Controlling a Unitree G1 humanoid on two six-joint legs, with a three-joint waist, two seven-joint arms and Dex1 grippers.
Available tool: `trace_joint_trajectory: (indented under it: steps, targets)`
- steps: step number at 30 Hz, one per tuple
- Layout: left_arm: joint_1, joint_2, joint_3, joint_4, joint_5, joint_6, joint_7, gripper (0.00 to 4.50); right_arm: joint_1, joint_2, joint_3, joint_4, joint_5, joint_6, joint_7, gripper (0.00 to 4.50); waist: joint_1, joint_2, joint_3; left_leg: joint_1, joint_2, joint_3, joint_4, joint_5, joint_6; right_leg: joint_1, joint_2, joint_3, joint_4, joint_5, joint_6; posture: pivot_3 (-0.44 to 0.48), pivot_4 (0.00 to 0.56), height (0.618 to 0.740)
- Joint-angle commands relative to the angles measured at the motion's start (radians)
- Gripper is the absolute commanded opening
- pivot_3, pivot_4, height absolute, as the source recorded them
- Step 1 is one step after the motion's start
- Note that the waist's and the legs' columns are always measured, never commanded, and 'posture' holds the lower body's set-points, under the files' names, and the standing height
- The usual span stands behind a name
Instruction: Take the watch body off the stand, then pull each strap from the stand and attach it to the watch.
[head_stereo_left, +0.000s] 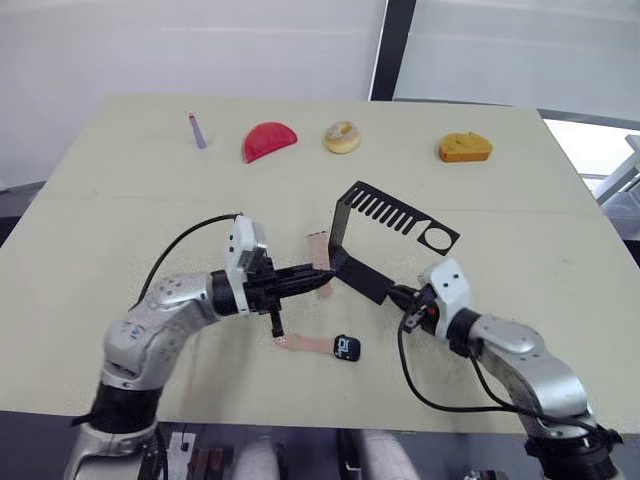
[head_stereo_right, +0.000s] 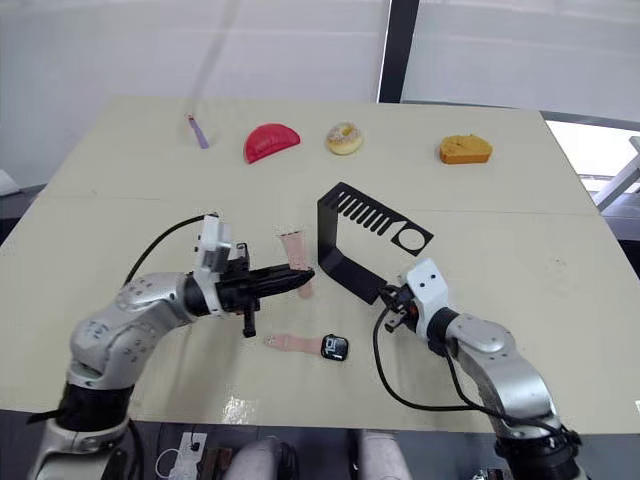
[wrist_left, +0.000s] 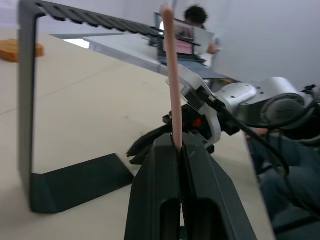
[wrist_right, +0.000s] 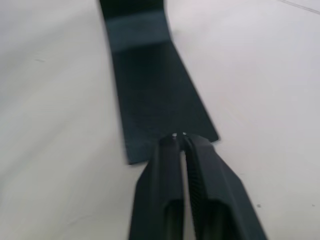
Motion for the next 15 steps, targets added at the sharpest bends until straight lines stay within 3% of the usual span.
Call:
trace_joint_trajectory:
  steps: [1, 3, 4, 6, 9, 15]
  targets:
    - [-0.052, 0.040, -0.020, 0.026, -0.086, 0.064, -0.135, 0.00, 0.074, -0.033, -0.173, -0.206, 0.314, 0.090, 0.055, 2.08, -0.001, 0.000, 0.000, 0.000, 0.000, 0.000, 0.000, 0.000, 0.000, 0.000, 0.000, 0.000, 0.000, 0.000, 0.000, 0.000, 0.150, 0.737]
    - [-0.084, 0.056, -0.051, 0.049, -0.099, 0.083, -0.201, 0.00, 0.104, -0.058, -0.256, -0.259, 0.549, 0.137, 0.011, 2.99, -0.007, 0.000, 0.000, 0.000, 0.000, 0.000, 0.000, 0.000, 0.000, 0.000, 0.000, 0.000, 0.000, 0.000, 0.000, 0.000, 0.150, 0.737]
    - [-0.097, 0.056, -0.065, 0.056, -0.101, 0.087, -0.226, 0.00, 0.107, -0.067, -0.281, -0.265, 0.666, 0.144, -0.035, 3.67, -0.009, -0.001, 0.001, 0.001, 0.000, 0.001, 0.000, 0.000, 0.000, 0.001, 0.000, 0.001, 0.000, 0.000, 0.000, 0.000, 0.150, 0.737]
    - [-0.121, 0.048, -0.087, 0.073, -0.108, 0.099, -0.258, 0.00, 0.102, -0.084, -0.304, -0.259, 0.874, 0.131, -0.140, 4.43, -0.011, -0.002, 0.001, 0.002, 0.000, 0.001, 0.000, 0.000, 0.000, 0.001, 0.000, 0.002, 0.001, 0.000, 0.000, 0.000, 0.150, 0.737]
    - [-0.163, 0.006, -0.107, 0.106, -0.123, 0.127, -0.265, 0.00, 0.058, -0.107, -0.267, -0.251, 1.041, 0.101, -0.287, 4.43, -0.011, -0.002, 0.001, 0.002, 0.000, 0.001, 0.000, 0.000, 0.000, 0.001, 0.000, 0.002, 0.001, 0.000, 0.000, 0.000, 0.150, 0.737]
    - [-0.197, -0.043, -0.131, 0.127, -0.117, 0.143, -0.272, 0.00, -0.044, -0.107, -0.164, -0.236, 1.162, 0.040, -0.483, 4.43, -0.010, -0.002, 0.002, 0.000, 0.000, 0.000, 0.000, 0.000, 0.000, 0.000, 0.000, 0.002, 0.000, 0.000, 0.000, 0.000, 0.150, 0.737]
